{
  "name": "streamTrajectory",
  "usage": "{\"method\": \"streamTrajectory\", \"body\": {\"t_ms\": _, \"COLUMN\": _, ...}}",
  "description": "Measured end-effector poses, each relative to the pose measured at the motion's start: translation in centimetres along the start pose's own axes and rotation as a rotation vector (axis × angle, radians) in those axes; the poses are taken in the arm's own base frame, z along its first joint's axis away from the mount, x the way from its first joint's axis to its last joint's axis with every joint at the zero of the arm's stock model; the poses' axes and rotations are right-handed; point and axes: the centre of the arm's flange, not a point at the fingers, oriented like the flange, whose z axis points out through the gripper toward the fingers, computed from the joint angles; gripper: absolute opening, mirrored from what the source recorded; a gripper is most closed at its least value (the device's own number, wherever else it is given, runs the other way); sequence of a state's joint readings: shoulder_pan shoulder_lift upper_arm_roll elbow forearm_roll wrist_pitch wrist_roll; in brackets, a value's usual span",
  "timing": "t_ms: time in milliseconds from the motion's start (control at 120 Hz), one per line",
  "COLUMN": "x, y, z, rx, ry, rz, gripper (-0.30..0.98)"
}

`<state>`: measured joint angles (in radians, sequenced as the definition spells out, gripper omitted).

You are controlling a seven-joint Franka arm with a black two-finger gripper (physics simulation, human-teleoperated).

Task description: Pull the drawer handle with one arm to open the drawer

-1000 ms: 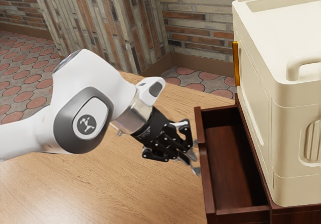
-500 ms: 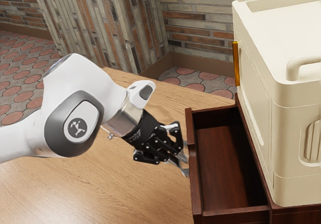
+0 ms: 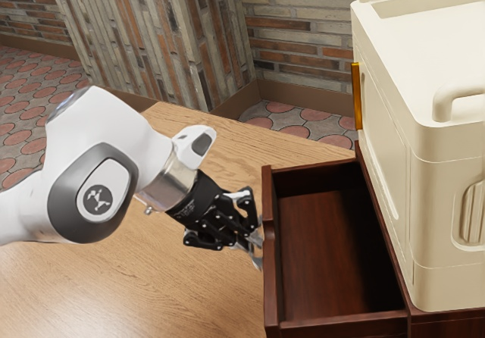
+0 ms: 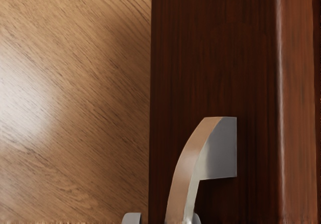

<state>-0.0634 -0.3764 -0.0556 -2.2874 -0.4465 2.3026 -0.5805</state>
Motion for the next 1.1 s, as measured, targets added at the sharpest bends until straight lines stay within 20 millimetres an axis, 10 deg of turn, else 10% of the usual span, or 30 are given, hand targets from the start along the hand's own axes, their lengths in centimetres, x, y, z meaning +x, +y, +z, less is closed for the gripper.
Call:
{"method": "streamTrajectory", "body": {"t_ms": 800, "x": -0.3, "y": -1.9, "z": -2.0, "rx": -0.002, "ry": 0.011, "rz": -0.01, "gripper": 0.01}}
{"method": "streamTrajectory", "body": {"t_ms": 1100, "x": -0.4, "y": -1.9, "z": -10.5, "rx": -0.115, "ry": 0.111, "rz": 0.002, "gripper": 0.33}}
